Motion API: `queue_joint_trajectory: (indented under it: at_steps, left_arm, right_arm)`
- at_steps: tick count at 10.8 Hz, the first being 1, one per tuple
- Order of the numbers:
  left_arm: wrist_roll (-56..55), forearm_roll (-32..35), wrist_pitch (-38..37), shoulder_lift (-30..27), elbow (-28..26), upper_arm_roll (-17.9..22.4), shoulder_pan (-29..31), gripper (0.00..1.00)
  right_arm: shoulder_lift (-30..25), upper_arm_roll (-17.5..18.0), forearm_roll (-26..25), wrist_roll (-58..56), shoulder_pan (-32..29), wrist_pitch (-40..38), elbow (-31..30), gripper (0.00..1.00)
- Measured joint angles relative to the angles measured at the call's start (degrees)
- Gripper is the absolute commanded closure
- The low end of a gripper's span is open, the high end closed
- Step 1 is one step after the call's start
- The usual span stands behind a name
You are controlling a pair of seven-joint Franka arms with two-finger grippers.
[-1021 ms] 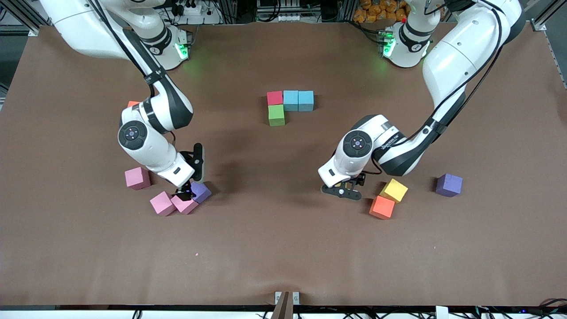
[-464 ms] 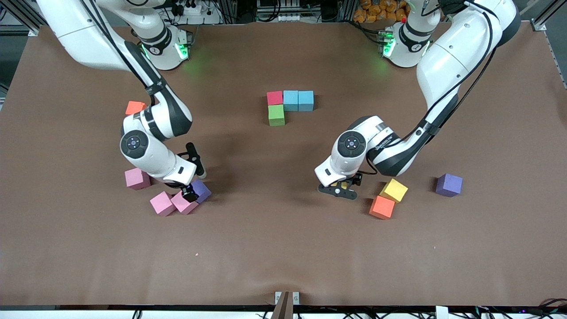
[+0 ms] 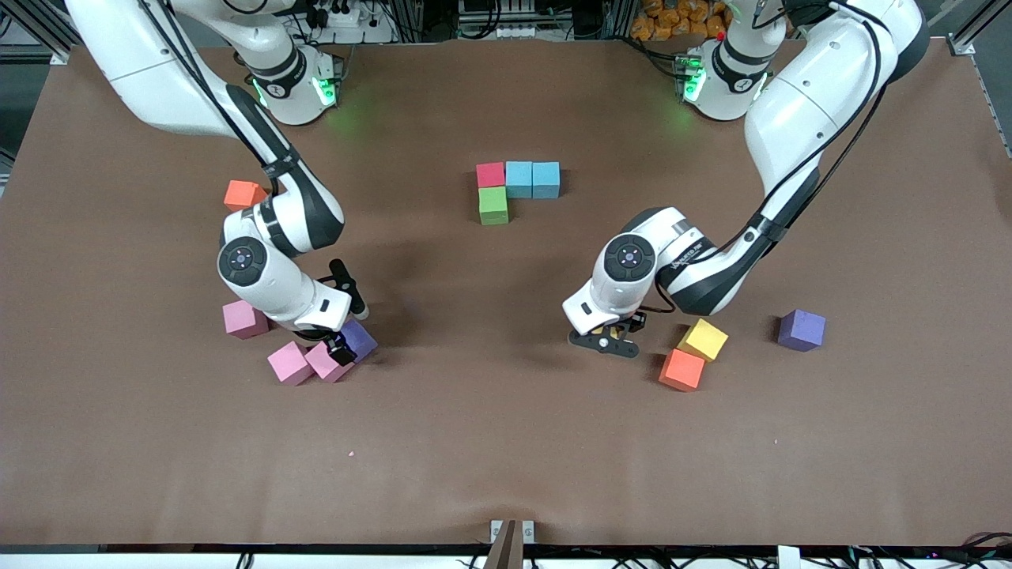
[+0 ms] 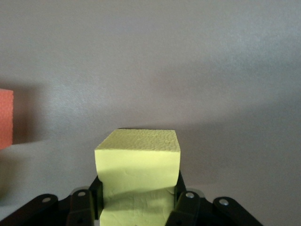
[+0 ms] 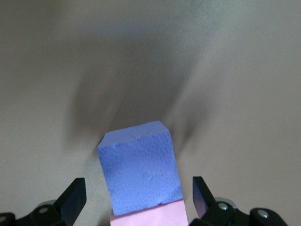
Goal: Arrange 11 blocks into digit 3
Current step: 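Grasp the yellow block with the left gripper while the right gripper grasps blue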
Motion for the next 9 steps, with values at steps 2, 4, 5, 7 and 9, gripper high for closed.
queue_joint_trajectory:
  at_steps: [2, 4, 5, 7, 9]
  left_arm:
    - [-0.01, 0.00, -0.02, -0.61, 0.73, 0.00, 0.58, 0.49]
    - [-0.30, -0.96, -0.59, -2.42, 0.91, -0.05, 1.67, 0.49]
    - [-0.31, -2.48, -1.31, -3.58, 0.93, -0.05, 2.32, 0.48]
    - [-2.33, -6.74, -4.72, -6.40, 0.95, -0.09, 2.83, 0.48]
    - [-4.49, -8.13, -9.14, -9.36, 0.93, -0.27, 2.81, 0.47]
  right_arm:
    - [0.62, -0.01, 0.00, -0.04, 0.23, 0.46, 0.07, 0.00]
    - [1.46, -0.02, 0.00, -0.08, 0.70, 1.85, 0.08, 0.00]
    - [1.86, -0.06, 0.00, -0.08, 1.10, 2.48, 0.08, 0.00]
    - [2.07, -0.65, -0.01, -0.15, 2.26, 2.79, 0.13, 0.00]
    - [2.34, -1.93, -0.01, -0.15, 3.67, 2.79, 0.16, 0.00]
